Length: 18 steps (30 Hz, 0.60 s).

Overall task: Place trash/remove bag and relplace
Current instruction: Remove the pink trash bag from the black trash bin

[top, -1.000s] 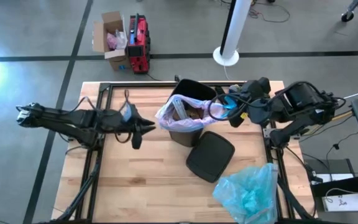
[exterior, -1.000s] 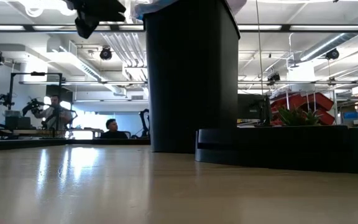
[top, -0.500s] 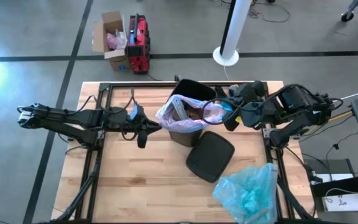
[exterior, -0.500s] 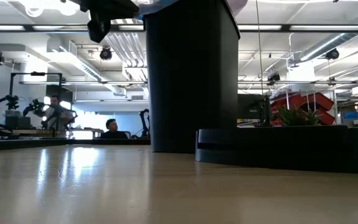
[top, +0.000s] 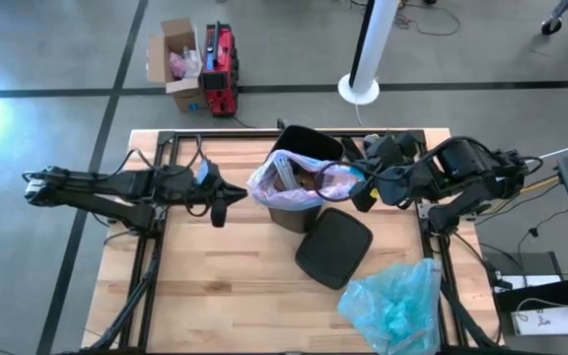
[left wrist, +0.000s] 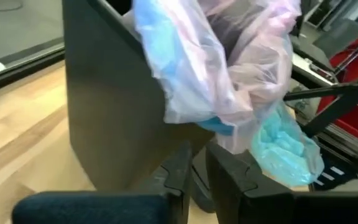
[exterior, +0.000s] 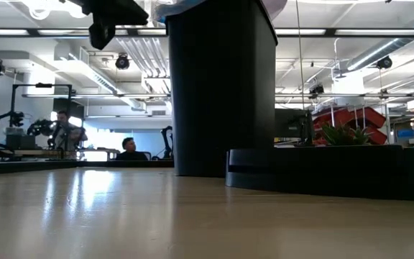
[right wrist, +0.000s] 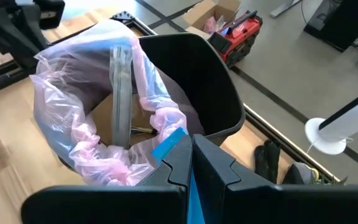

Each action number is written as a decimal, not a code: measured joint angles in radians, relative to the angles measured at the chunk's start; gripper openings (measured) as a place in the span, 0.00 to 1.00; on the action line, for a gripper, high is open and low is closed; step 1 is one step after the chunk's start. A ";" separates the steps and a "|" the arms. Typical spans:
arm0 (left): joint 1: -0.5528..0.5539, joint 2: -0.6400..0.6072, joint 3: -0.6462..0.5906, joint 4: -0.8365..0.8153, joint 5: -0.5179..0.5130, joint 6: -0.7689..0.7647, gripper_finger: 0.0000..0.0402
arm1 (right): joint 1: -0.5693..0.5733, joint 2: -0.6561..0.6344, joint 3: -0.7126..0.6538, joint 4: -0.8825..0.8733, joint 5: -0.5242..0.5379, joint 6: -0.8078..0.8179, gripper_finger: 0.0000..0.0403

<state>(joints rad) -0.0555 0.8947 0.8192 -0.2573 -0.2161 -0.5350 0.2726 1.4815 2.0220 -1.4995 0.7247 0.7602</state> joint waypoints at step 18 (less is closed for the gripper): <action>0.003 0.029 0.003 0.115 0.025 -0.025 0.06 | 0.000 0.002 -0.001 0.021 0.000 0.000 0.01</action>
<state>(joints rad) -0.0521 0.9235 0.8219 -0.1421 -0.1913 -0.5605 0.2726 1.4834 2.0209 -1.4784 0.7246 0.7597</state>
